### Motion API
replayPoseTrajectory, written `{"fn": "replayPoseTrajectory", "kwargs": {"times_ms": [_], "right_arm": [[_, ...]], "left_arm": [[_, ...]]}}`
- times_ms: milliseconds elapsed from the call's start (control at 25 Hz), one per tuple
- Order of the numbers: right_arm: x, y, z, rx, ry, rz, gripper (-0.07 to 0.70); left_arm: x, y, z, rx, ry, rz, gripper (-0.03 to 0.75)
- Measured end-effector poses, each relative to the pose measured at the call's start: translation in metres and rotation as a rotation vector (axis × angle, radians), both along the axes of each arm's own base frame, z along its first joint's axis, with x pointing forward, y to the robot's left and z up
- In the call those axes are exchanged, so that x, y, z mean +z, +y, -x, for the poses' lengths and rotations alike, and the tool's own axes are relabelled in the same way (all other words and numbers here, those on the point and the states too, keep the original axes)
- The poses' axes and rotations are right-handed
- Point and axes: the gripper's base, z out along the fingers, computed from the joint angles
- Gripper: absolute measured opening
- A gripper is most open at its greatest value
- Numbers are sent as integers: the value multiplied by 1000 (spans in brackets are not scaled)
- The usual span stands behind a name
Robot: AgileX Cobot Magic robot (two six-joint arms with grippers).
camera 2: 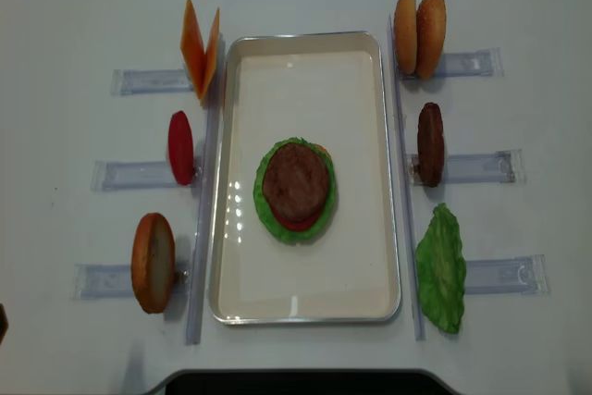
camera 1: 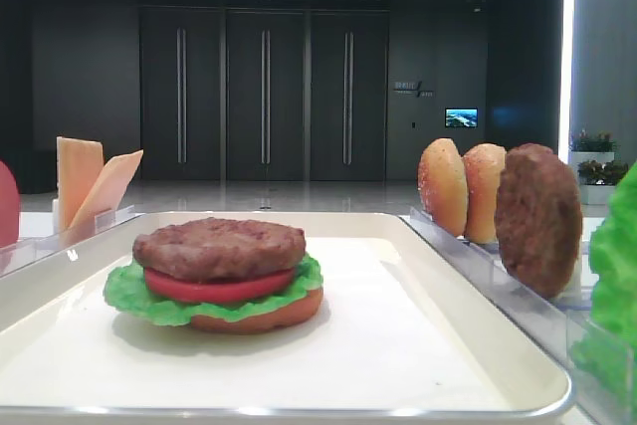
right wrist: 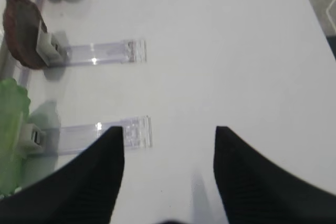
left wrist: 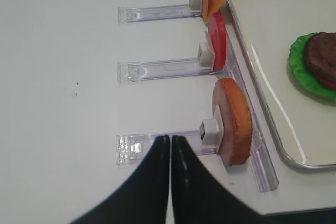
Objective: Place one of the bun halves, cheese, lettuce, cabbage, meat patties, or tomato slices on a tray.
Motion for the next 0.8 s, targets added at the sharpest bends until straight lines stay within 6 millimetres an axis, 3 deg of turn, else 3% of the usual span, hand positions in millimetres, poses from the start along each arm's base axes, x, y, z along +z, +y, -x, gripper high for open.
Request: {"fn": "replayPoseTrajectory", "kwargs": {"times_ms": [160,800], "right_arm": [[0,2,22,12,-147,9,370],[0,3,23,26,-158,11,359]], "left_arm": [[0,0,0,0,0,0,-1],[0,0,0,0,0,0,-1]]}}
